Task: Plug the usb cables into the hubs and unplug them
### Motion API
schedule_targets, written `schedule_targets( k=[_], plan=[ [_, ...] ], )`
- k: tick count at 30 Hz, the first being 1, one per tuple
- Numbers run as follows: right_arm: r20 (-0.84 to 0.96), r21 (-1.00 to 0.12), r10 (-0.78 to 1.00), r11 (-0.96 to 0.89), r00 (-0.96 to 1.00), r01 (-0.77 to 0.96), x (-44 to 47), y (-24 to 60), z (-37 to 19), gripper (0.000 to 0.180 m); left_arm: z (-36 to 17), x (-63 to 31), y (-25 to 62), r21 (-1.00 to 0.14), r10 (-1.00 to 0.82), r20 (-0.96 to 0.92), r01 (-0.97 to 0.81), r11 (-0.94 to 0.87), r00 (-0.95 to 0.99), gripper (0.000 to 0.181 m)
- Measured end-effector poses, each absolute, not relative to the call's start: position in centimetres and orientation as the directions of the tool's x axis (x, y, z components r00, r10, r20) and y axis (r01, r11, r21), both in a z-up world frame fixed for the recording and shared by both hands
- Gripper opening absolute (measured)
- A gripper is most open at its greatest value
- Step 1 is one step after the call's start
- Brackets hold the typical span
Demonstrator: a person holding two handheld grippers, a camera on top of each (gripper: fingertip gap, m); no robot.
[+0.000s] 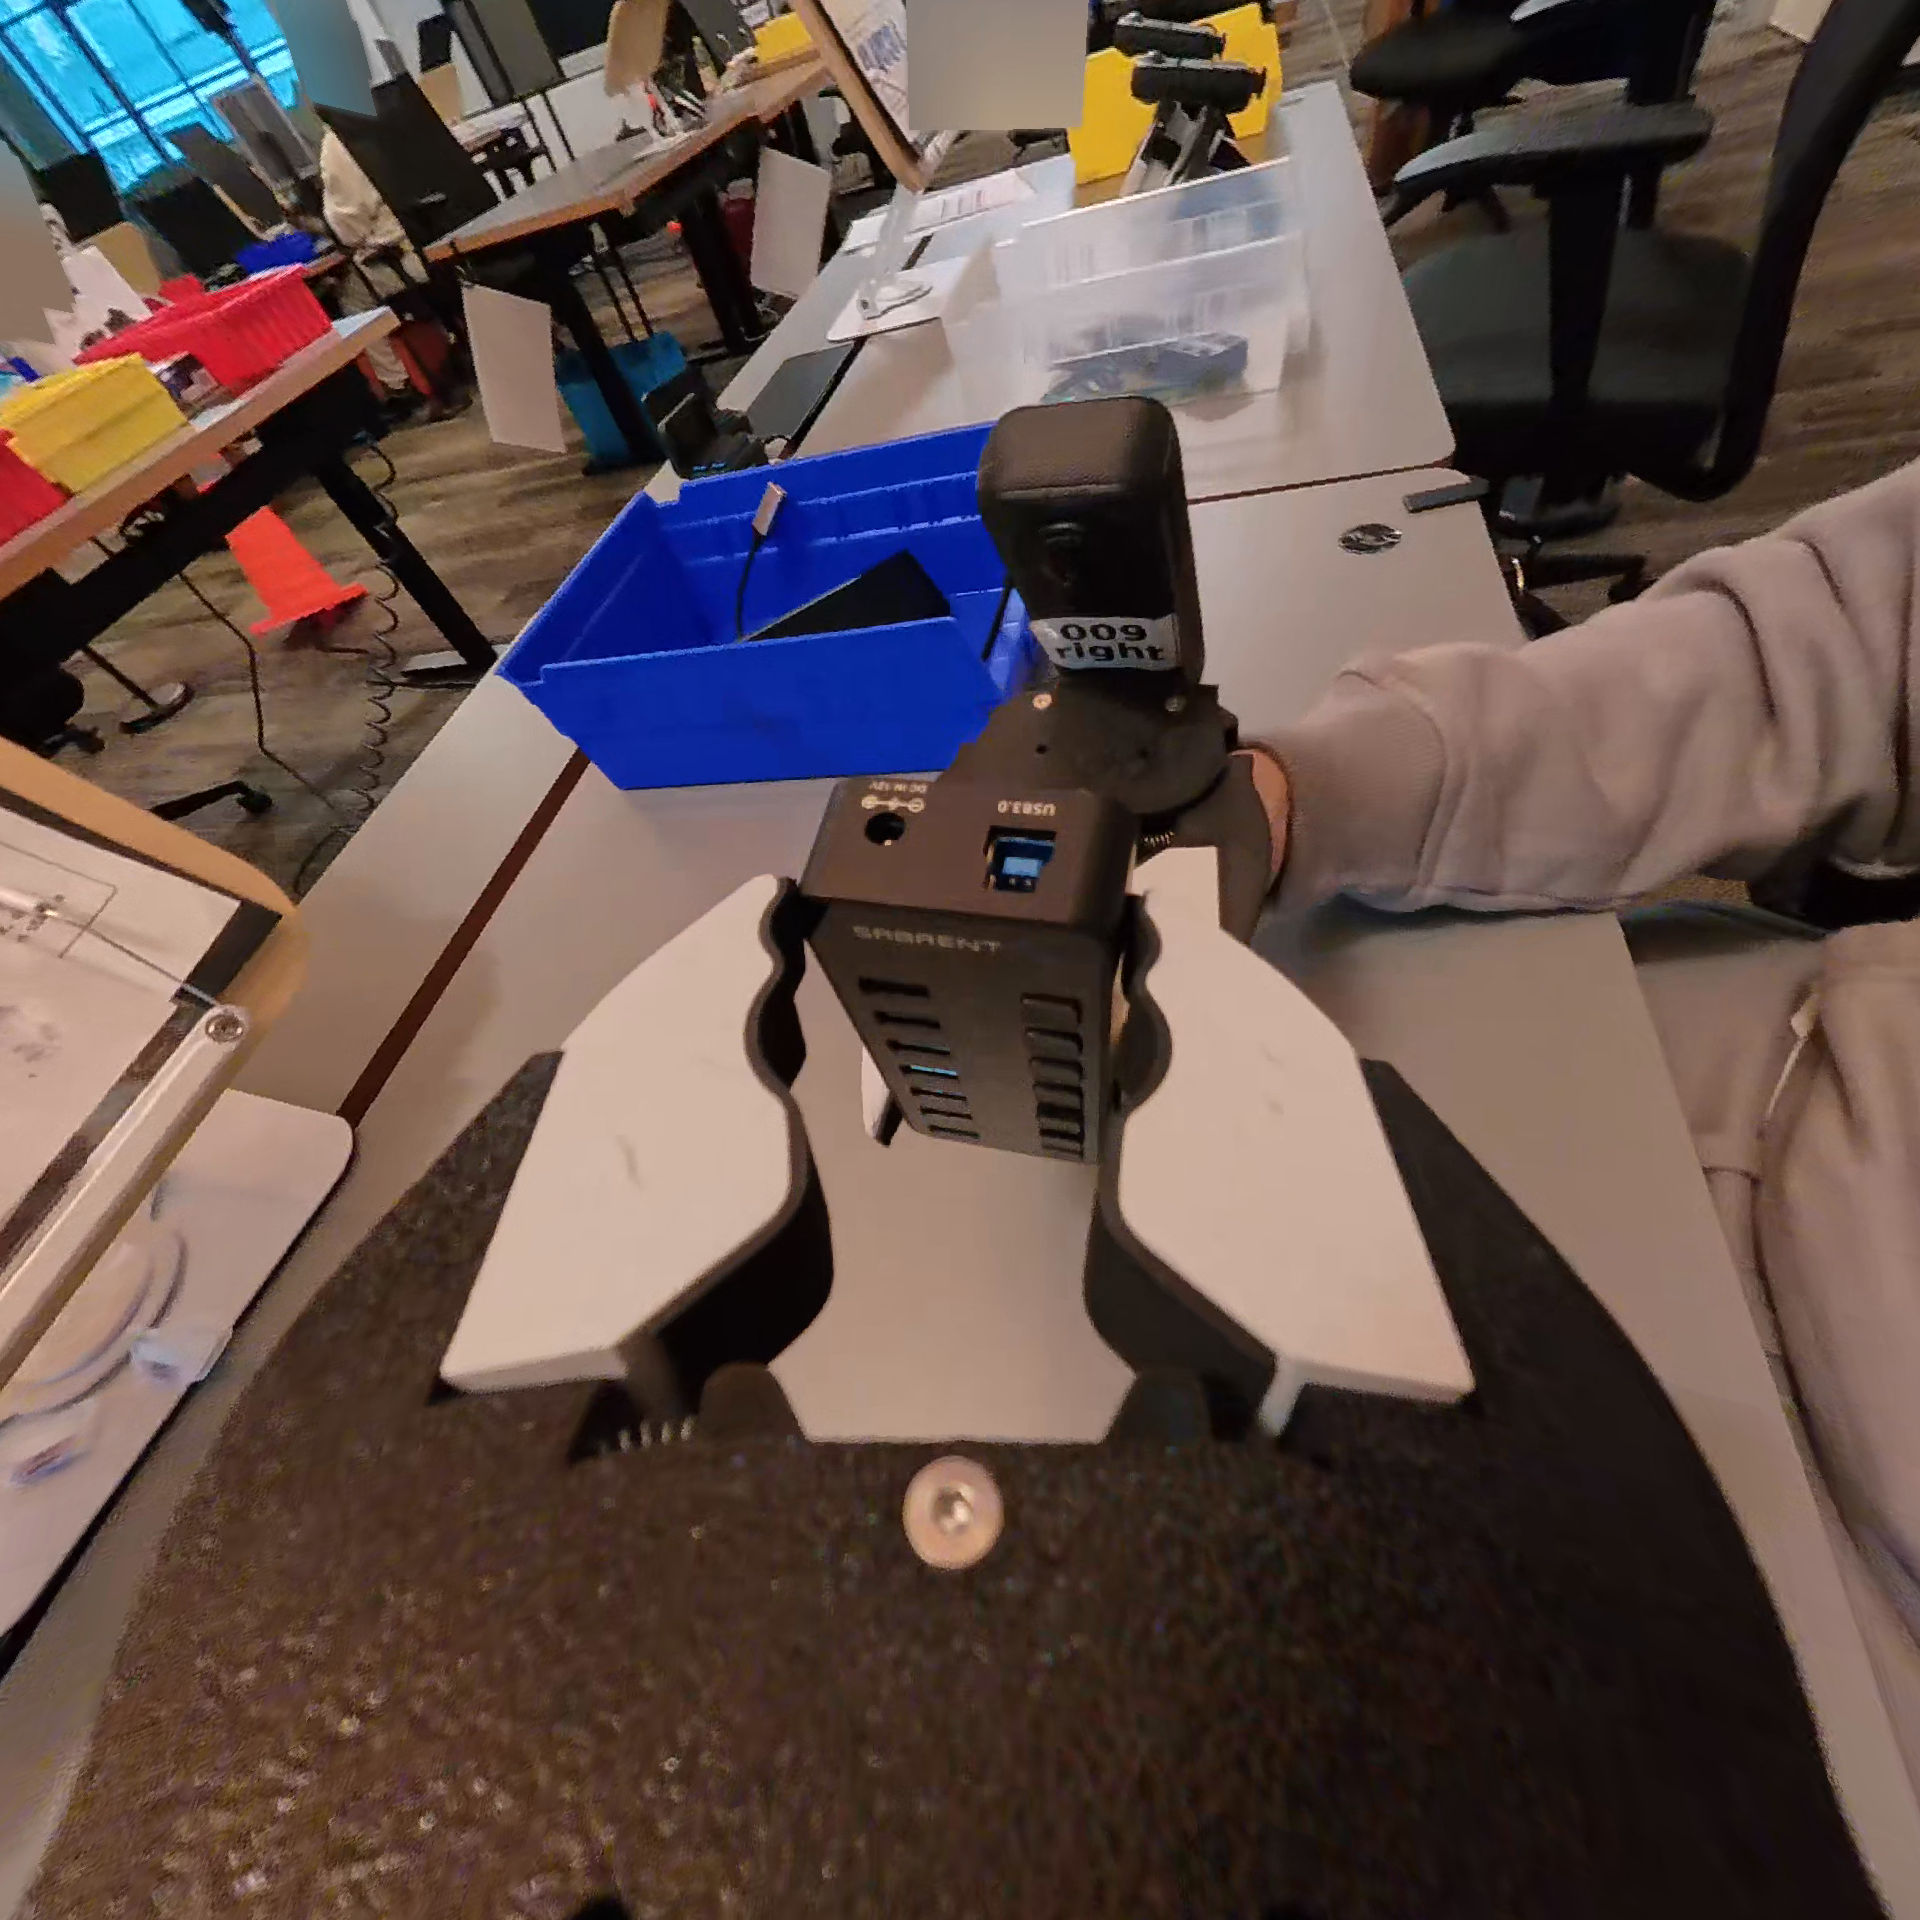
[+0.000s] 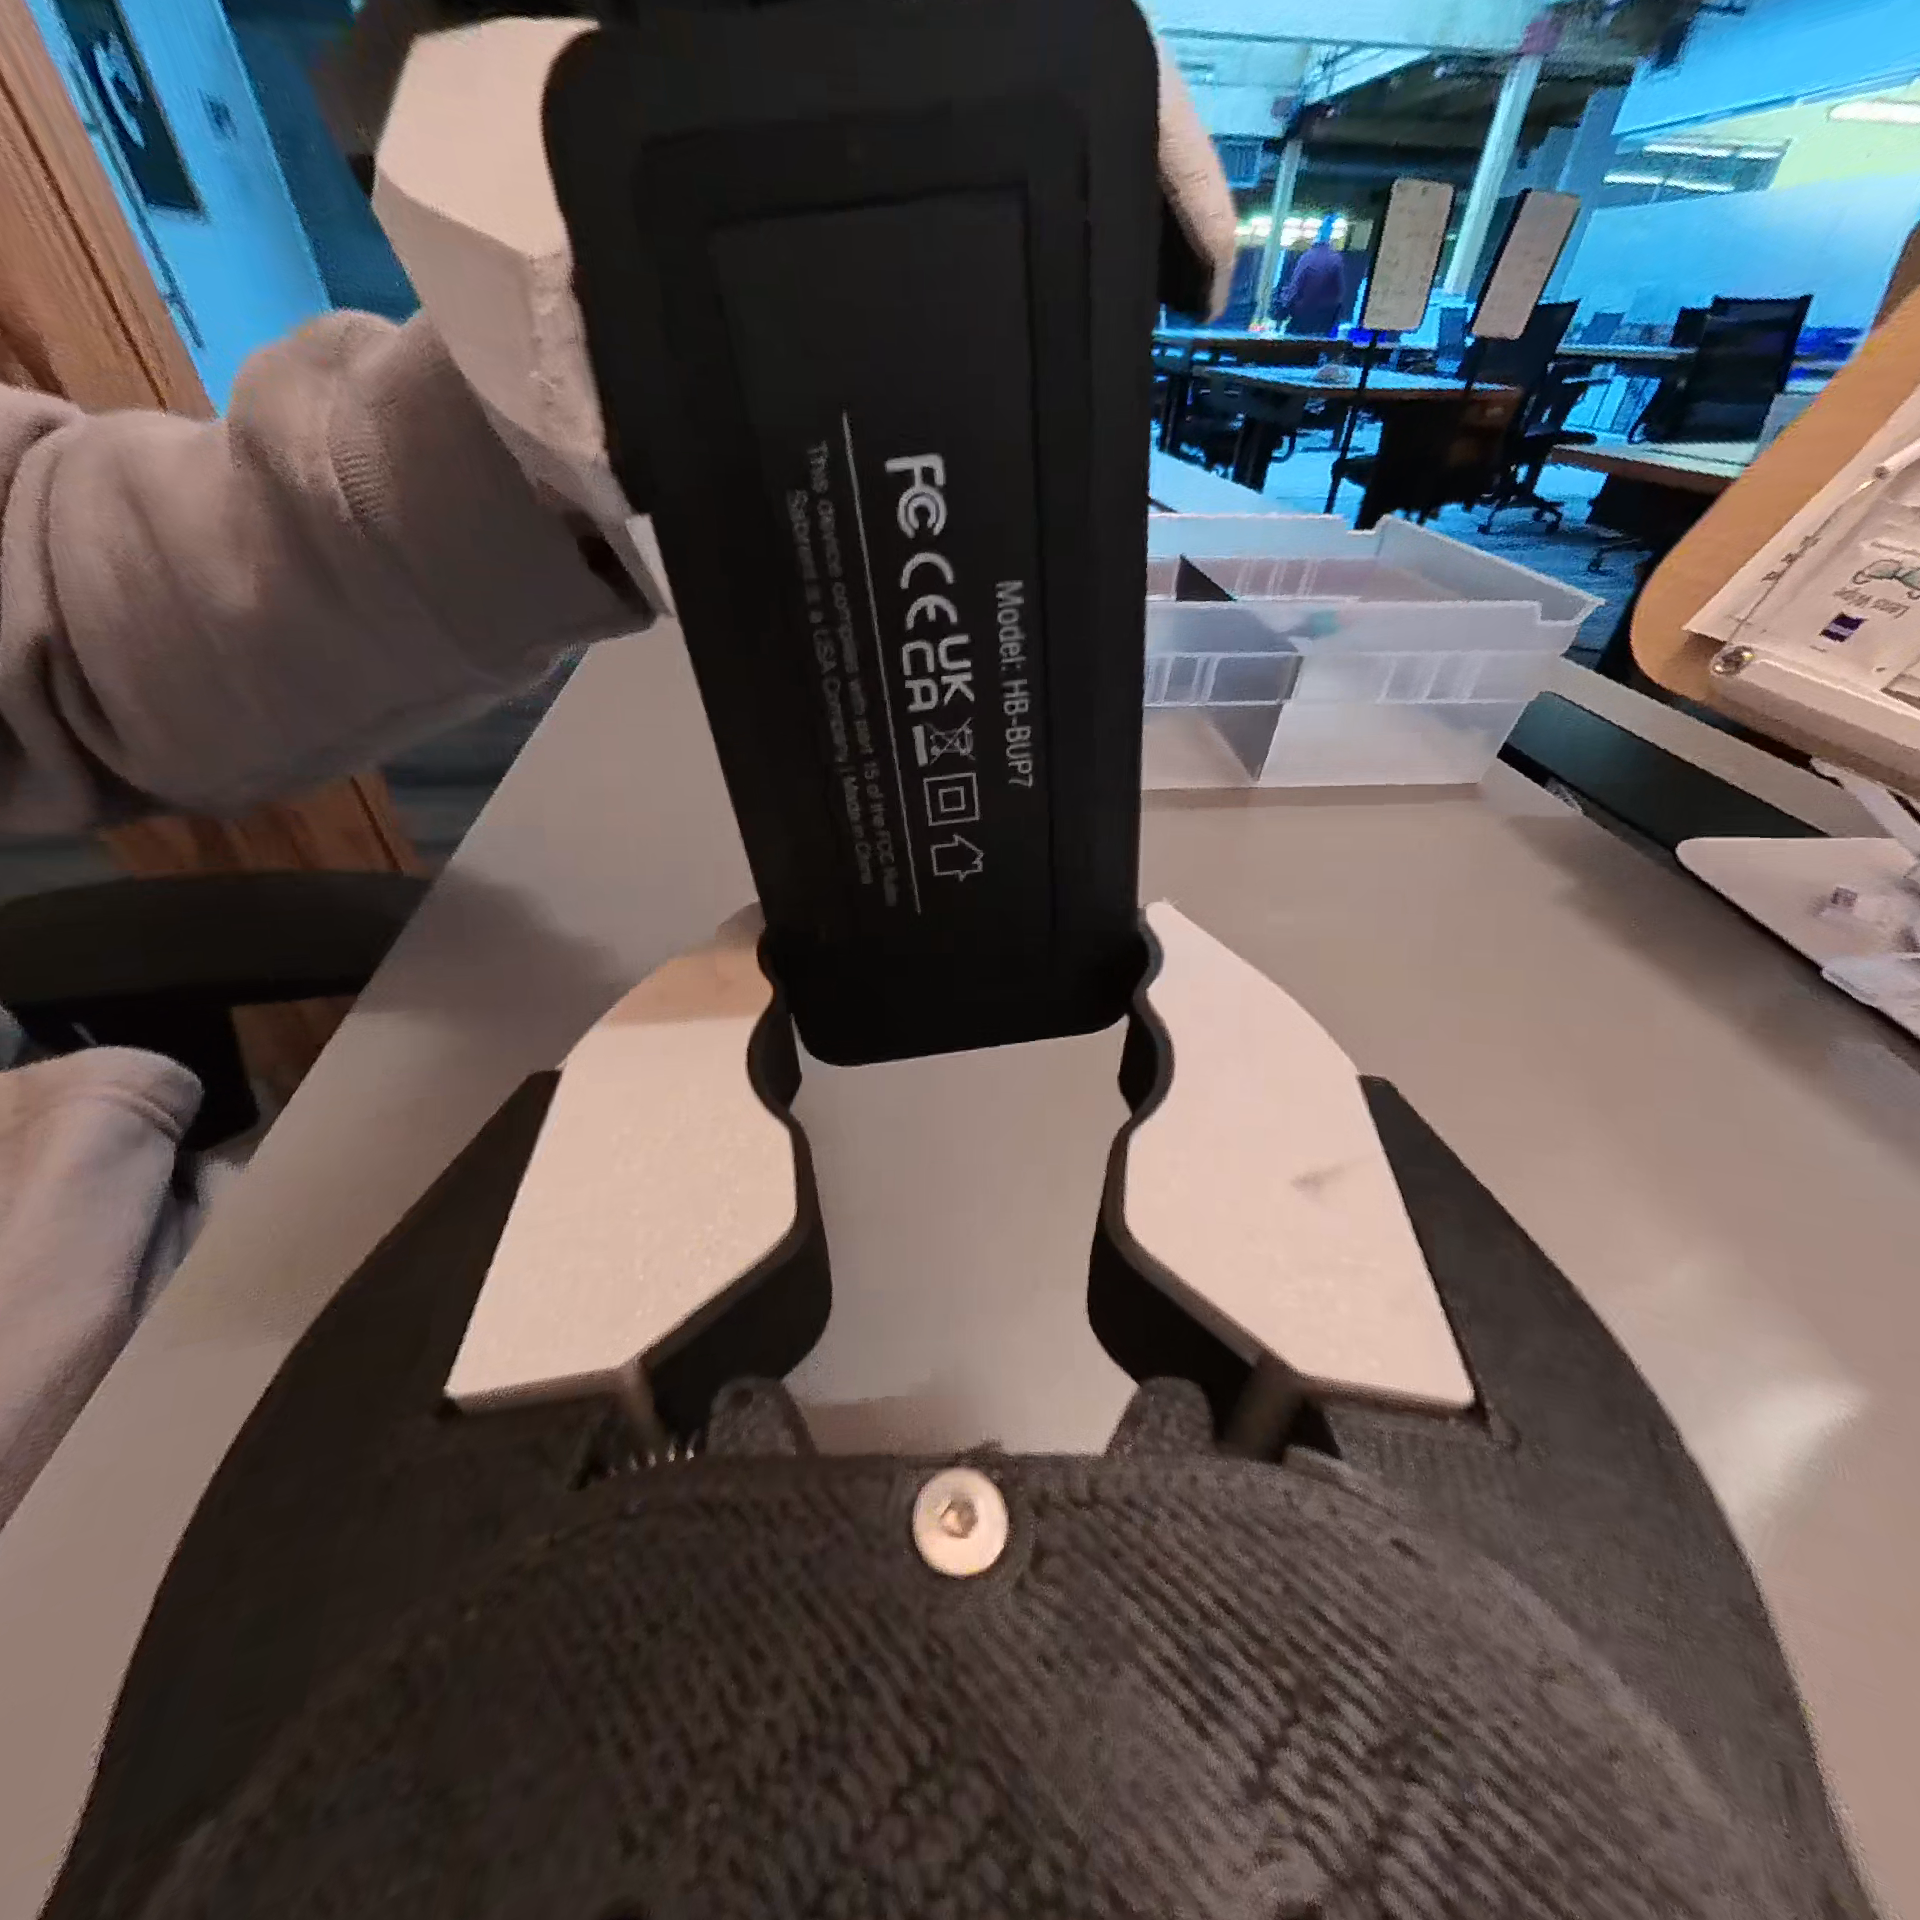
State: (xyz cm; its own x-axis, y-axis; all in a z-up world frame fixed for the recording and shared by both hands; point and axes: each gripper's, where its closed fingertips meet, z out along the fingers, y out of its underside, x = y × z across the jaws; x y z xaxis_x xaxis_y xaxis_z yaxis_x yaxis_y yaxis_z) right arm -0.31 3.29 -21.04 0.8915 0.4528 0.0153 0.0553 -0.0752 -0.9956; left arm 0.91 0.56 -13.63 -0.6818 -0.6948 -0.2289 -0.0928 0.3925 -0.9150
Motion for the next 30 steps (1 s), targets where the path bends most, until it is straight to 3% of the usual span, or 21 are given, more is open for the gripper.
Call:
schedule_targets(
  k=[6, 16, 20, 30],
  plan=[
    [0.053, -0.996, 0.375, -0.044, 0.926, 0.075, 0.0, 3.9, -20.5, 0.084, -15.1, 2.1, 0.7, -0.914, -0.715, -0.199, -0.137, 0.382, -0.671, 0.059],
    [0.063, -0.994, 0.384, -0.054, 0.921, 0.091, 0.2, 3.9, -20.9, 0.071, -16.8, 2.7, -0.9, -0.898, -0.65, -0.202, -0.127, 0.422, -0.733, 0.059],
    [0.047, -0.997, 0.383, -0.042, 0.922, 0.068, 0.3, 3.7, -20.7, 0.077, -16.9, 3.0, -1.3, -0.901, -0.642, -0.199, -0.12, 0.418, -0.74, 0.059],
    [0.035, -0.99, 0.405, -0.114, 0.914, 0.089, 0.3, 3.3, -21.3, 0.073, -17.1, 3.0, -1.8, -0.895, -0.641, -0.211, -0.118, 0.43, -0.738, 0.059]
  ],
)
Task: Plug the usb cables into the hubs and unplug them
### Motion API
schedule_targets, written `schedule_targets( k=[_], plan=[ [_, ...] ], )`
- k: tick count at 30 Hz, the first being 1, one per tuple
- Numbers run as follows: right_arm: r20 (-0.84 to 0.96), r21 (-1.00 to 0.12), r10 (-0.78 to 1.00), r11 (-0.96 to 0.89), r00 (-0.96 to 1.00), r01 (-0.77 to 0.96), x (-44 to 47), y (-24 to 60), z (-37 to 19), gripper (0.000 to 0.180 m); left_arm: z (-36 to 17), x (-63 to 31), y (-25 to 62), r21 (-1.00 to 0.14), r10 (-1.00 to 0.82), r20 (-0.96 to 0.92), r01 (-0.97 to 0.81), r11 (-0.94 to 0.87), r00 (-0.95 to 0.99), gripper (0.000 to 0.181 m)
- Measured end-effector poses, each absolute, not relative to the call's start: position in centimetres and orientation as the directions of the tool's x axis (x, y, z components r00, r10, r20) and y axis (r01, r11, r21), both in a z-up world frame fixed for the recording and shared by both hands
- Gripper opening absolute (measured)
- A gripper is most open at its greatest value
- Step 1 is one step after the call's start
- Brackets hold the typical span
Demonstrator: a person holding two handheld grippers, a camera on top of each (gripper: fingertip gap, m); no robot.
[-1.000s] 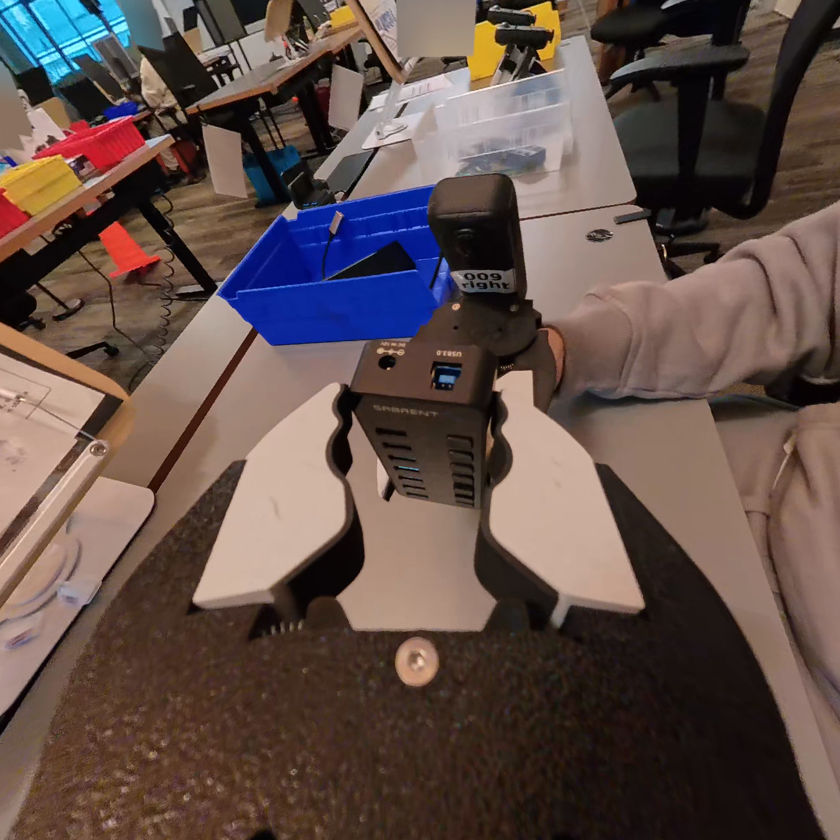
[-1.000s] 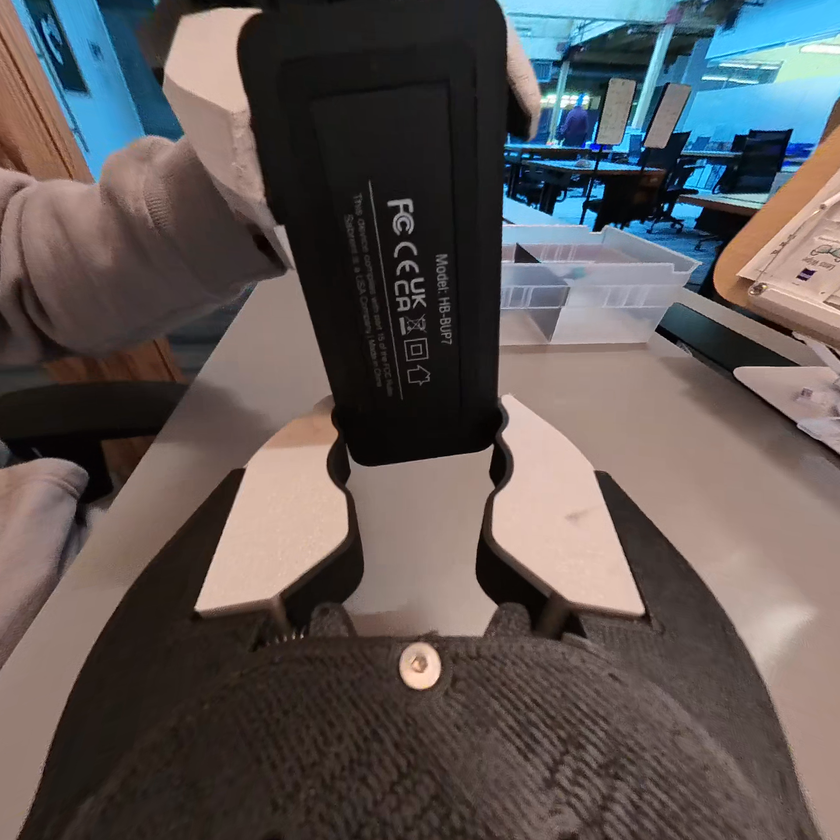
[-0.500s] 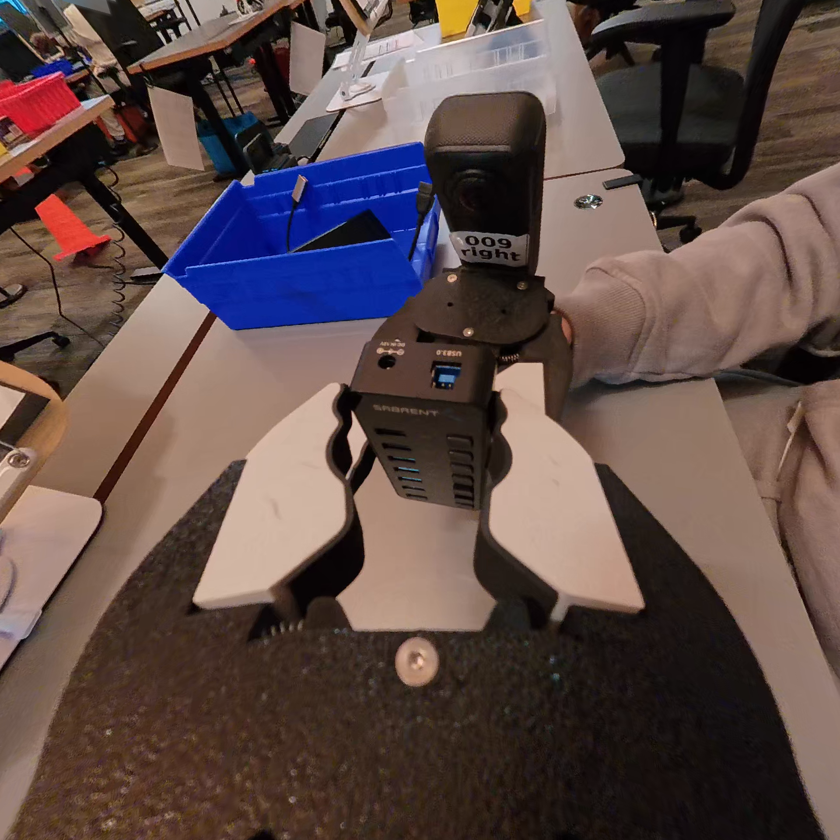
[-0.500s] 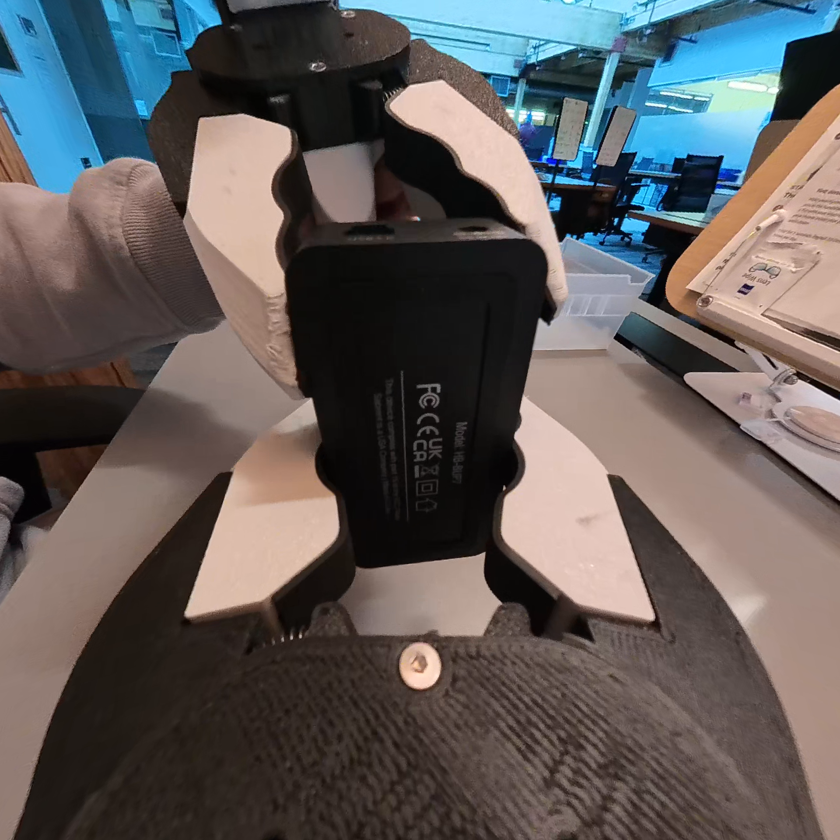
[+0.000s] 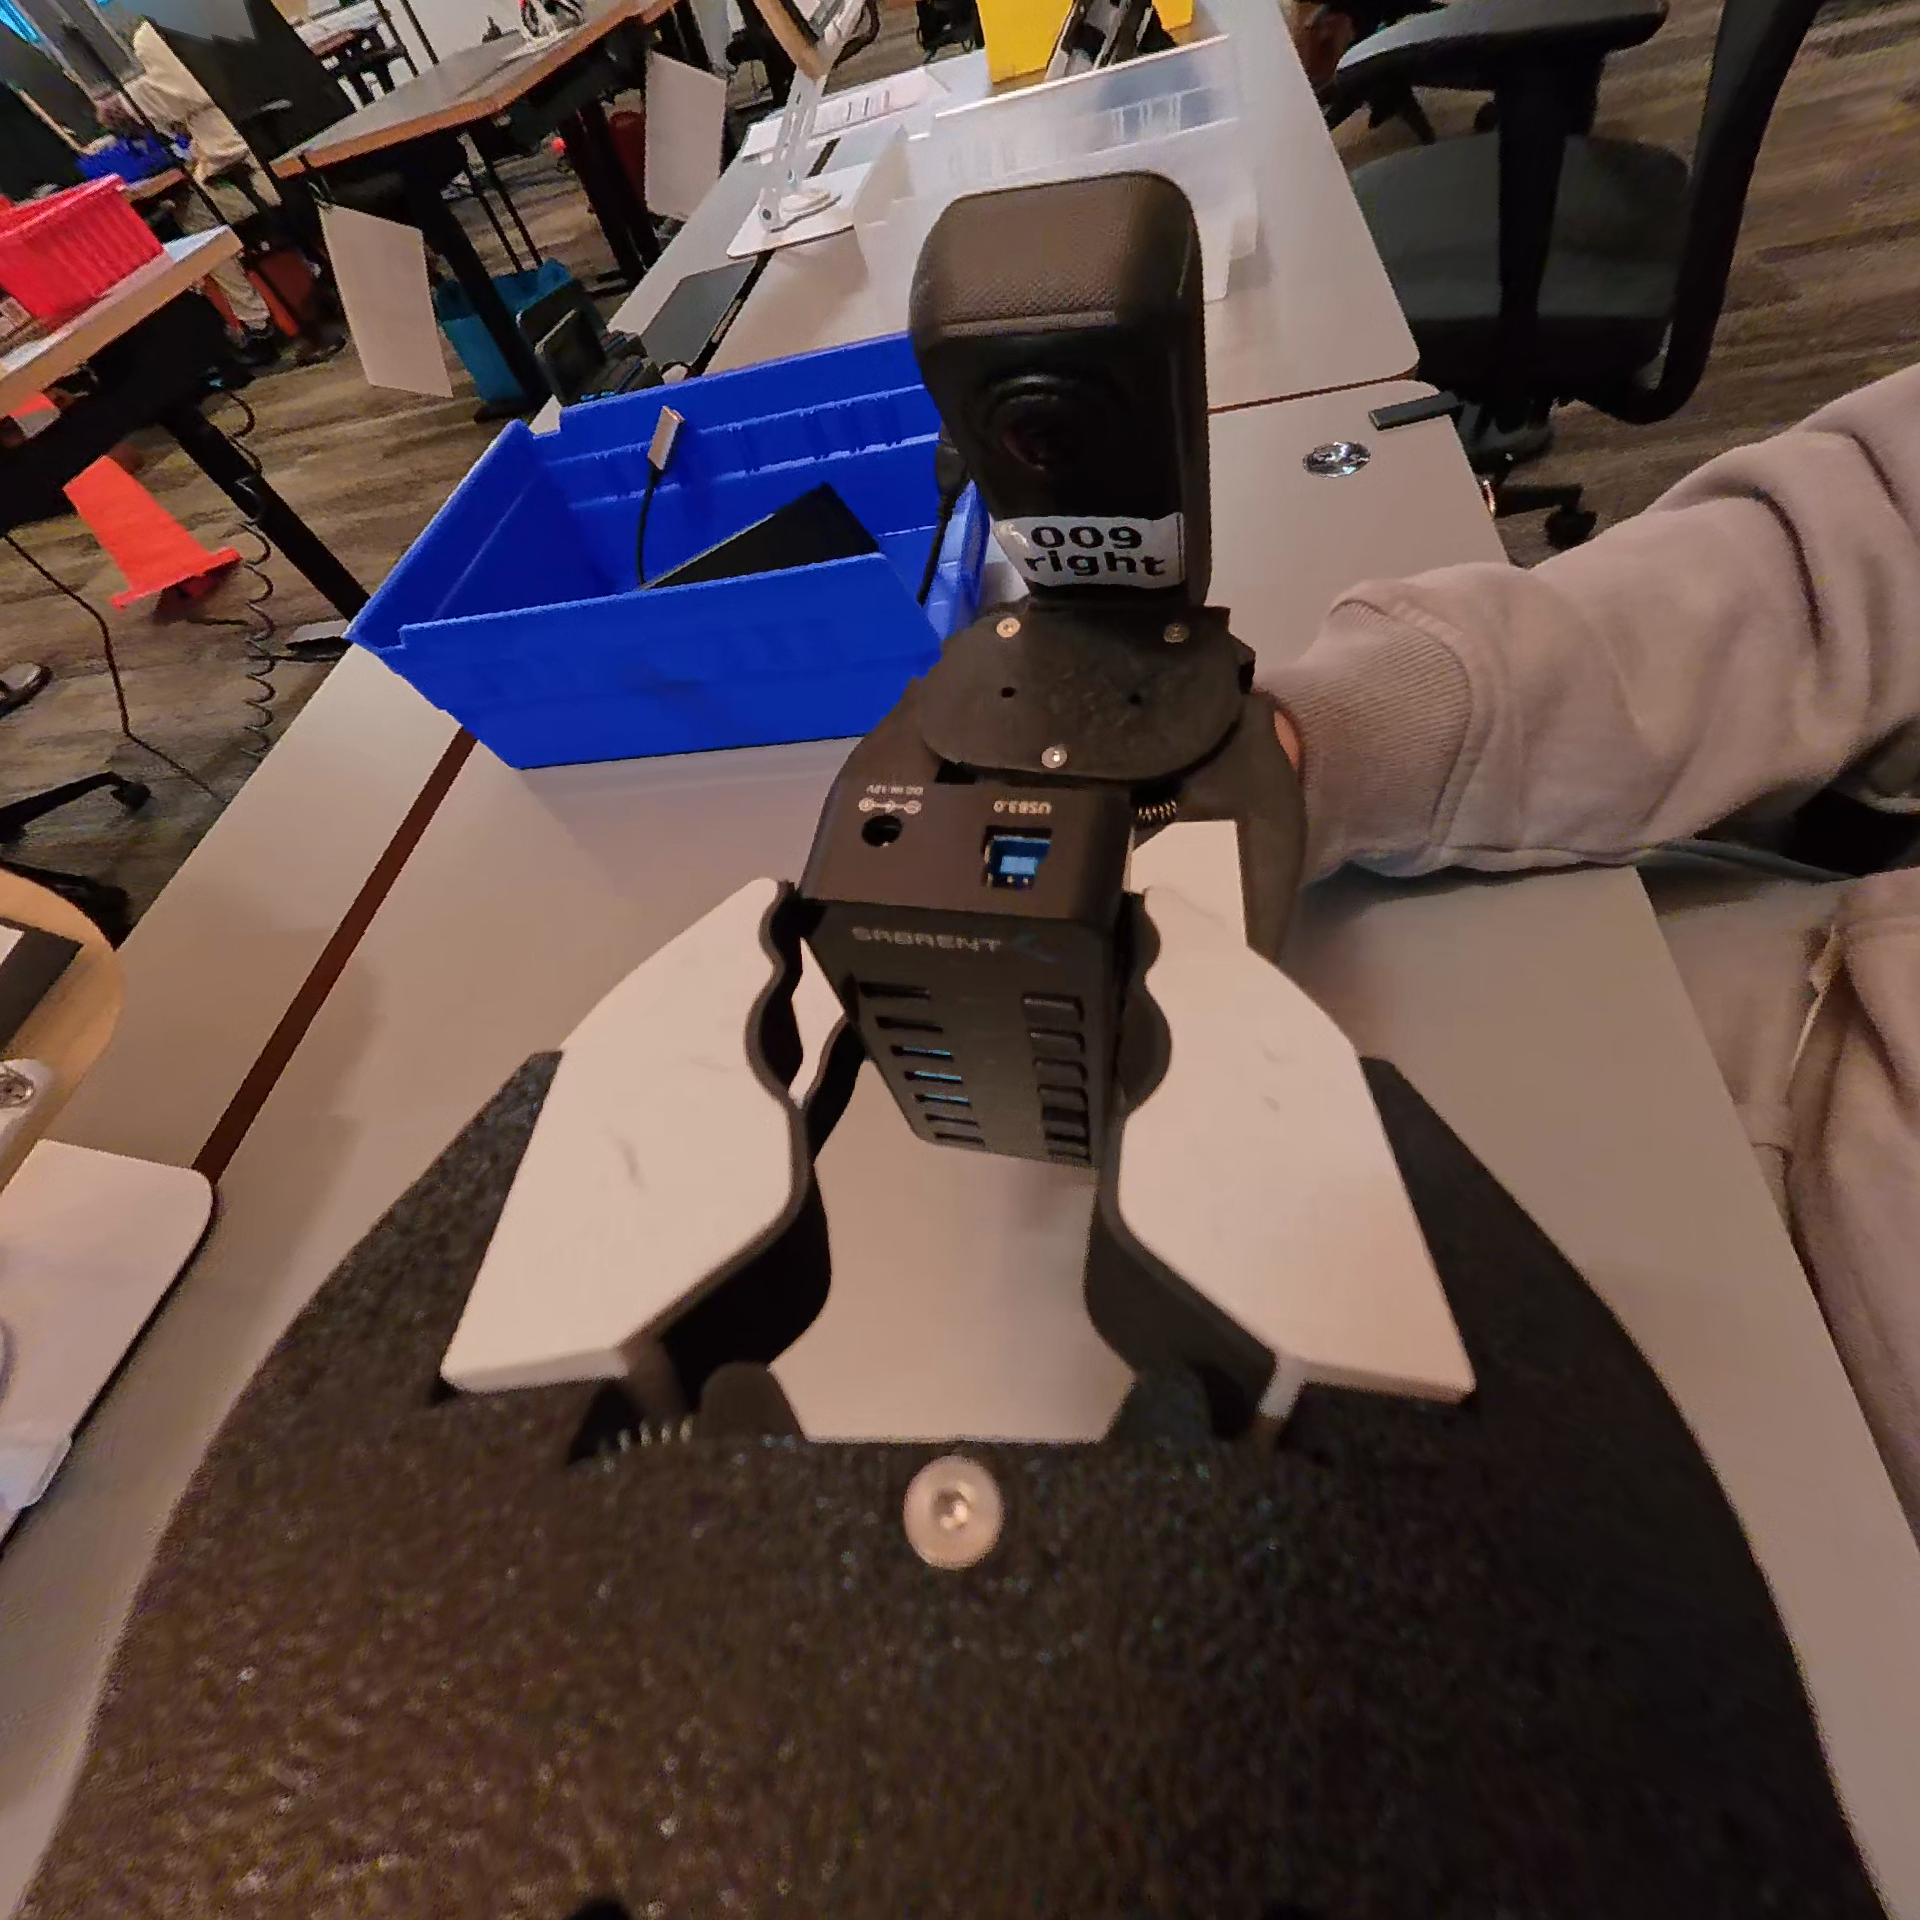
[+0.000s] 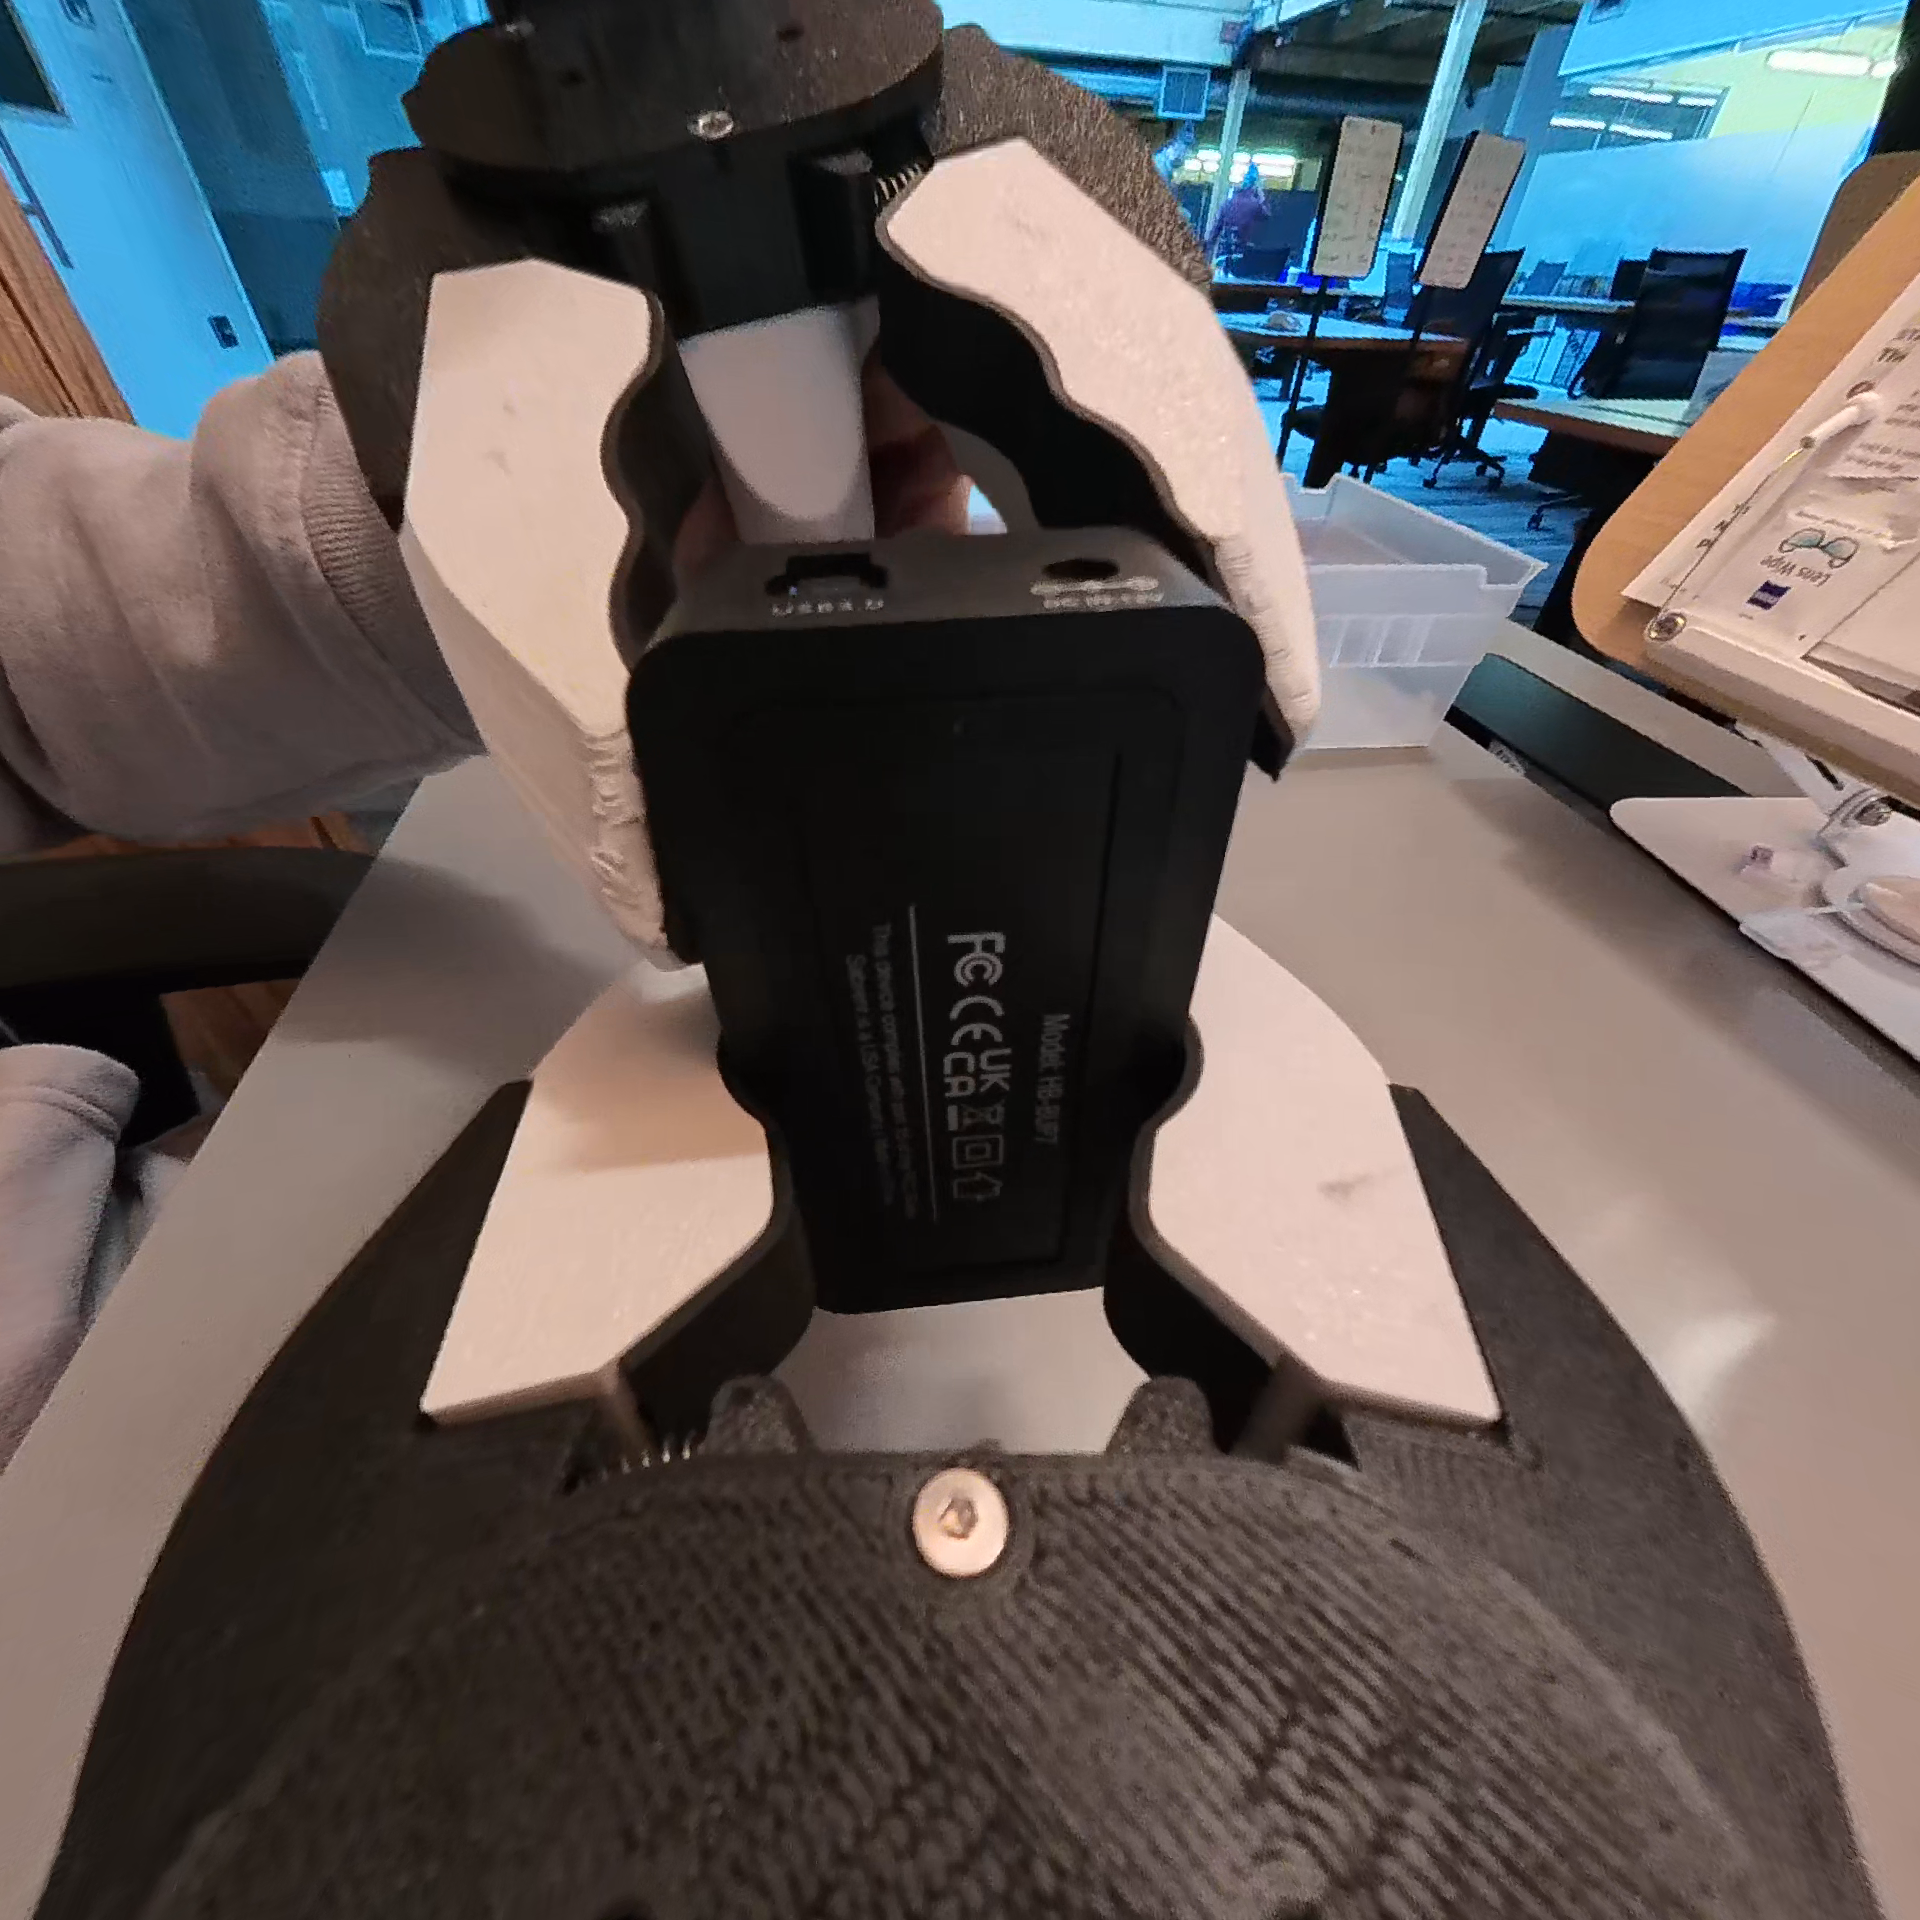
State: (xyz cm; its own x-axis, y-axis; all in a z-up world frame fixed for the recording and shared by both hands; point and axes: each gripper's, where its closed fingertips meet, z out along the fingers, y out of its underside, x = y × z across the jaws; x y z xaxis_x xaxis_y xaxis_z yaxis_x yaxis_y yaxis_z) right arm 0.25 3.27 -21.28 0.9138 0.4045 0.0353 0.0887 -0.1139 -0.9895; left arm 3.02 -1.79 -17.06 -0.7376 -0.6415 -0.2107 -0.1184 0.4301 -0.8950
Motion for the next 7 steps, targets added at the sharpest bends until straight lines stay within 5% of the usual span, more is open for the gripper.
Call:
schedule_targets(
  k=[7],
  plan=[
    [0.006, -0.995, 0.318, -0.095, 0.948, 0.038, 3.1, 2.6, -20.4, 0.072, -14.6, 2.3, 0.2, -0.935, -0.749, -0.193, -0.114, 0.337, -0.634, 0.06]
  ],
)
